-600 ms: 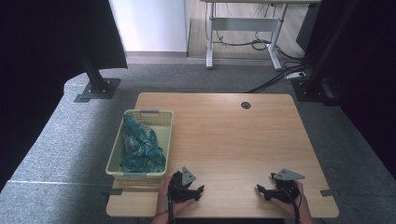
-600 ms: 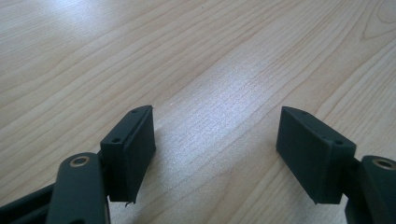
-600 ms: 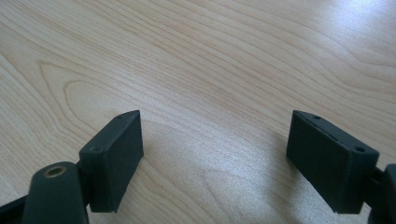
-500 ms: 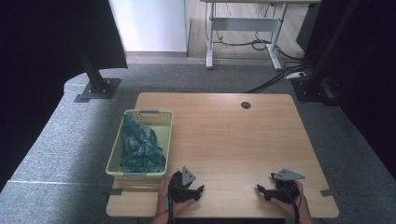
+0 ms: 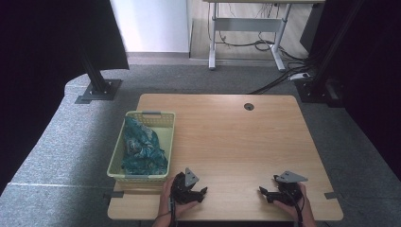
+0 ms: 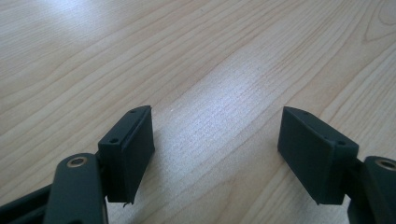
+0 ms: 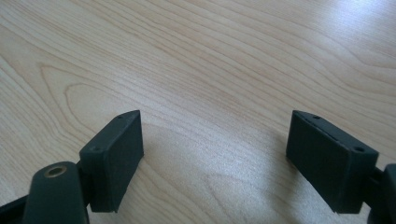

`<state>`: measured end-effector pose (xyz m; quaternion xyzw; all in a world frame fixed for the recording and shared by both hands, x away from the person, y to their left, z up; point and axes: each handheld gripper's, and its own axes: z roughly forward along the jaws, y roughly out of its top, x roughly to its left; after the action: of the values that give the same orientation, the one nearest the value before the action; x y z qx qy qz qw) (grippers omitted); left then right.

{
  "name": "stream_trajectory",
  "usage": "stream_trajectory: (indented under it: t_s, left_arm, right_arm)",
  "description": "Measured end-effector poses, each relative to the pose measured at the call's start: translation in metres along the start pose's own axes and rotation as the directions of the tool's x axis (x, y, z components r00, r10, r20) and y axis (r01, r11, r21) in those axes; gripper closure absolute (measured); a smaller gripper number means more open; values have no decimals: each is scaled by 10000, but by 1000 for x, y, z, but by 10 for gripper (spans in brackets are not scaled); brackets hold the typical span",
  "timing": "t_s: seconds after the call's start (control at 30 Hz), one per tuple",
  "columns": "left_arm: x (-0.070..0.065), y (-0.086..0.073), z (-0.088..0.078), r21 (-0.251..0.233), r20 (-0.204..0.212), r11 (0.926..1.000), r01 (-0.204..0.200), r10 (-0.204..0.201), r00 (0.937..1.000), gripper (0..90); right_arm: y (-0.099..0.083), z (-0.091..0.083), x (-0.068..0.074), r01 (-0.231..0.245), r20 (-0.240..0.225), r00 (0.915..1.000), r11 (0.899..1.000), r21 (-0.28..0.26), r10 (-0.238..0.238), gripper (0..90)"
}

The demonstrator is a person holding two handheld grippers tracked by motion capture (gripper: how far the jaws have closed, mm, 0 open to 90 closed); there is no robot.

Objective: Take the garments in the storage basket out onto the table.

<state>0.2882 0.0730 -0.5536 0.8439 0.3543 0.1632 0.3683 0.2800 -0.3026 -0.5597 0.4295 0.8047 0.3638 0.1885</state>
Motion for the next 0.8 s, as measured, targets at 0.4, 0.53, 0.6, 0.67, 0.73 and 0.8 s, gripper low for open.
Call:
stream_trajectory:
  t_s: [0.4,0.53,0.6,0.67,0.73,0.8]
  left_arm:
    - [0,0,-1,61,28,10000,-36,36,10000,269]
    - [-1,4,-1,265,-41,9996,45,-44,10000,295]
    - [-2,7,-1,298,157,9995,51,-56,9999,296]
    - [-2,8,-2,285,168,9996,-2,-3,9999,282]
    - [-1,12,-5,144,232,9999,-9,5,9997,281]
    - [2,16,-9,-48,303,10000,71,-69,9995,281]
  right_arm:
    - [0,0,2,14,-4,10000,10000,-11,-14,189]
    - [-1,-1,3,-7,46,10000,10000,-19,7,197]
    - [-1,-1,4,-15,43,10000,10000,-28,15,197]
    - [-1,-1,5,-29,52,10000,10000,-20,29,198]
    - [-1,-2,5,-47,63,10000,10000,-20,47,198]
    - [-1,-2,5,-71,83,9999,10000,-22,71,198]
